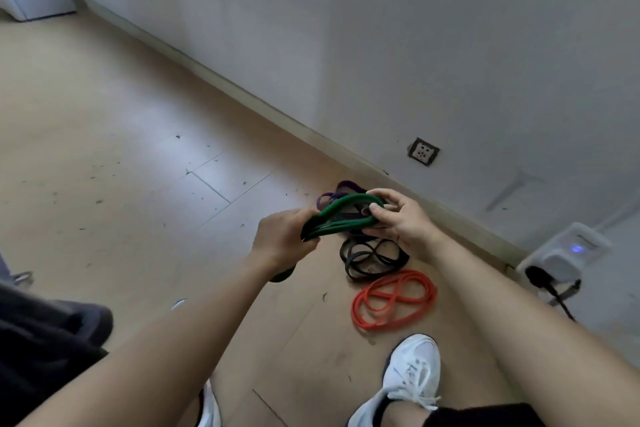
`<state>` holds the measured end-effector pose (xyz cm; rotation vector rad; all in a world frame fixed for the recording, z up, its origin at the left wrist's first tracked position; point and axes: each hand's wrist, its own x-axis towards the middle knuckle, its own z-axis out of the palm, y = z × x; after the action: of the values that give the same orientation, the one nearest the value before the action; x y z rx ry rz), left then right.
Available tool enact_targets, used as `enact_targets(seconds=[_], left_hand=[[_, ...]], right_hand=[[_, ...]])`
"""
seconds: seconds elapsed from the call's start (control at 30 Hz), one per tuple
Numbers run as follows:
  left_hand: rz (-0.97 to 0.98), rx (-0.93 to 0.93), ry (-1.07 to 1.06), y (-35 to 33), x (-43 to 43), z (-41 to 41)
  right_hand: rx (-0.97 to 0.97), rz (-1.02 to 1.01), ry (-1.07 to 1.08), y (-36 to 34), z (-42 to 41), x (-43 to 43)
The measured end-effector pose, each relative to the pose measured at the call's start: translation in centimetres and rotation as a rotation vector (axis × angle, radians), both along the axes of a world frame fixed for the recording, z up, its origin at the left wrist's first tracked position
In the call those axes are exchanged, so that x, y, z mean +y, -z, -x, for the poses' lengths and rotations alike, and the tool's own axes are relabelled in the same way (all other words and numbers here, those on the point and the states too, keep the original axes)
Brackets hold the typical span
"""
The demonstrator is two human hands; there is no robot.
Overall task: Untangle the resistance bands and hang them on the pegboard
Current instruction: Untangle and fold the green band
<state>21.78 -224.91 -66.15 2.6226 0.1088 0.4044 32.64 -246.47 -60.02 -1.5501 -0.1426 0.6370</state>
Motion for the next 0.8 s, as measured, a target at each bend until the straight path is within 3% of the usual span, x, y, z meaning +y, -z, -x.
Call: enact_targets(seconds=[0.1,0.43,0.73,0.8], left_hand=[[-0.083,0.260,0.048,2.6,1.7,-0.1],[-0.117,0.638,0.273,14.1,2.4,-1.6],[-0.221,0.780,0.408,21.2,1.2,0.6],[-0.193,0.797,0.416,21.7,1.4,1.3]], right_hand=[[0.065,0.111,0.015,6.3,-0.2,1.0],[0.143,0.484,-0.049,22.8,0.5,0.7],[-0.224,0.959,-0.347,28.6,5.2,-1.3],[-0.267,0.983,-0.372,28.6,5.1,-1.6]])
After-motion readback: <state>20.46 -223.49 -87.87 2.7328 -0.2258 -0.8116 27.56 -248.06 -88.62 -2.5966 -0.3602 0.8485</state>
